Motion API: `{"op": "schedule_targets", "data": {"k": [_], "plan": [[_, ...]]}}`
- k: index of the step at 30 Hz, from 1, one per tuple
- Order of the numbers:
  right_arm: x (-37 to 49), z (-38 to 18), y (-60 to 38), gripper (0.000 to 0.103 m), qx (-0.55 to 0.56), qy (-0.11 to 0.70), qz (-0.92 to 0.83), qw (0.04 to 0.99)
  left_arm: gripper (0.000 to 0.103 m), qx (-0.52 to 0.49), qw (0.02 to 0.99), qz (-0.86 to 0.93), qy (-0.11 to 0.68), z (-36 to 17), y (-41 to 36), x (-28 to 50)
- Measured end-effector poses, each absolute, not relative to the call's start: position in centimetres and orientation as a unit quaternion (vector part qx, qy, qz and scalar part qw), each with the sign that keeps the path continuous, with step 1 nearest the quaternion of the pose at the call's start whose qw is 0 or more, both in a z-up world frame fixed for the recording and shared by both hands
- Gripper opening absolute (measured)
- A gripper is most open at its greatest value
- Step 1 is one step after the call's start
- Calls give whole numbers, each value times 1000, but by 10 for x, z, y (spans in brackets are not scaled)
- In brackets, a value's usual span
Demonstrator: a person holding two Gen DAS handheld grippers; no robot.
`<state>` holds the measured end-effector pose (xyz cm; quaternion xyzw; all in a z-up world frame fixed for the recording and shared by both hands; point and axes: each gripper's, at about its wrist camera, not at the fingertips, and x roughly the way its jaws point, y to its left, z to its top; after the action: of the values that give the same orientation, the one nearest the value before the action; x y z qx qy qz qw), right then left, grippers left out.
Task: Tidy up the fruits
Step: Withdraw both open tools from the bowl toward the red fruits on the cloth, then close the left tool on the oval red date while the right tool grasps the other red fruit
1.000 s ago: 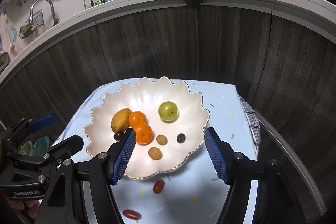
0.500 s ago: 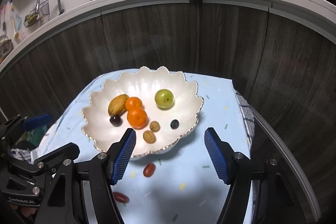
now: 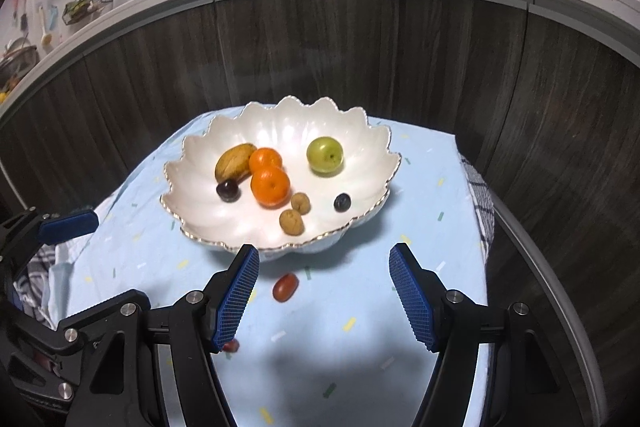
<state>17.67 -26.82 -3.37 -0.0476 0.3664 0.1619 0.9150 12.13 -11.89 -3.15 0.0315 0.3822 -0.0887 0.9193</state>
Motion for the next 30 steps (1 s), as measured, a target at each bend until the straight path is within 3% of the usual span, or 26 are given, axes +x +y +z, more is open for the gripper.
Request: {"op": "schedule_targets", "data": {"k": [25, 30], "plan": [[196, -85, -253, 68, -130, 407, 253, 868, 95, -9, 896, -38, 441, -95, -134, 113], [202, -96, -249, 68, -138, 410, 275, 859, 89, -16, 896, -30, 444, -102, -134, 118]]}}
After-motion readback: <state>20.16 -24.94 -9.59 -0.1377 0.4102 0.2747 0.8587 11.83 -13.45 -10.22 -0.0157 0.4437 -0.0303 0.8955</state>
